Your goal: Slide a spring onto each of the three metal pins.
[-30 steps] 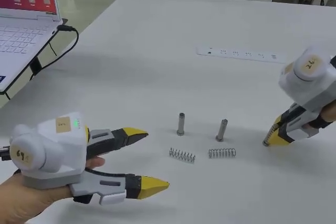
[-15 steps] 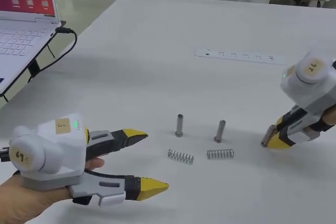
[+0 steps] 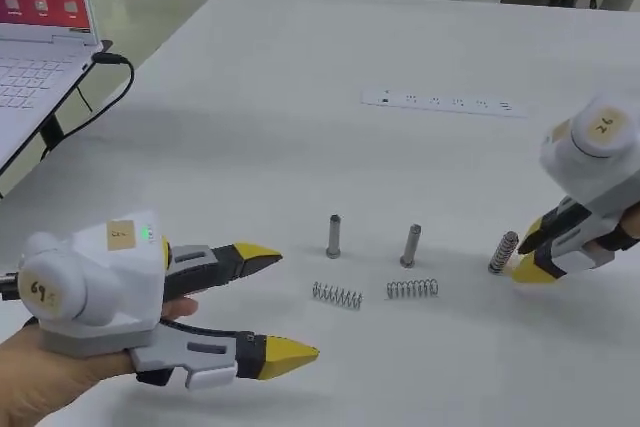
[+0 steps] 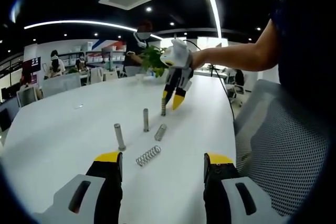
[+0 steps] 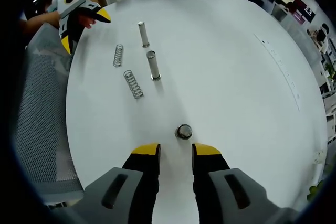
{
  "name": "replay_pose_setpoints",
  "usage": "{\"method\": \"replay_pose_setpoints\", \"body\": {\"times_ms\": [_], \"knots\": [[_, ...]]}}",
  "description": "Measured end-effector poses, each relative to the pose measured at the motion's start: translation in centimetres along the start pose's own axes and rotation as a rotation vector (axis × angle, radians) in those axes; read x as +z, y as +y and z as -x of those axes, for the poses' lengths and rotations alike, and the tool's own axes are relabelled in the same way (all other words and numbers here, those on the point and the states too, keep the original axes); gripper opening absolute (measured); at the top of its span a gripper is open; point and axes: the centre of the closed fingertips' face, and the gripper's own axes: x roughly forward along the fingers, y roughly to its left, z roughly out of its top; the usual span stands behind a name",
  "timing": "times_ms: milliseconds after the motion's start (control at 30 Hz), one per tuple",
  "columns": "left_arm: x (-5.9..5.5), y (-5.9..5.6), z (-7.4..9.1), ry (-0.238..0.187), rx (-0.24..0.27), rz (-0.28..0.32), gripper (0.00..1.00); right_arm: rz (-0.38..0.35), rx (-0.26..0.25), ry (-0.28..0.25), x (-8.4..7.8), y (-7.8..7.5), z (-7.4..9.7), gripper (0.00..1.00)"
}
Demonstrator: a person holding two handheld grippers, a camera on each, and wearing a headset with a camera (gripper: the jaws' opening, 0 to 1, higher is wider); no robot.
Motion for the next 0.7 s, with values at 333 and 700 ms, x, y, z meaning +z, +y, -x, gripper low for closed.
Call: {"method": "replay_pose_setpoints", "body": {"times_ms": [333,700], "knots": [[0.1,-0.5,-0.6,0.016,-0.042,-0.013,0.57,-0.029,-0.006,-0.054,-0.4,1.3,0.7,0.28],[0.2,-0.8,-1.5,0.030,-0.079,-0.026,0.56,-0.058,-0.017,-0.162,-0.1,3.2,1.8,0.39]]}}
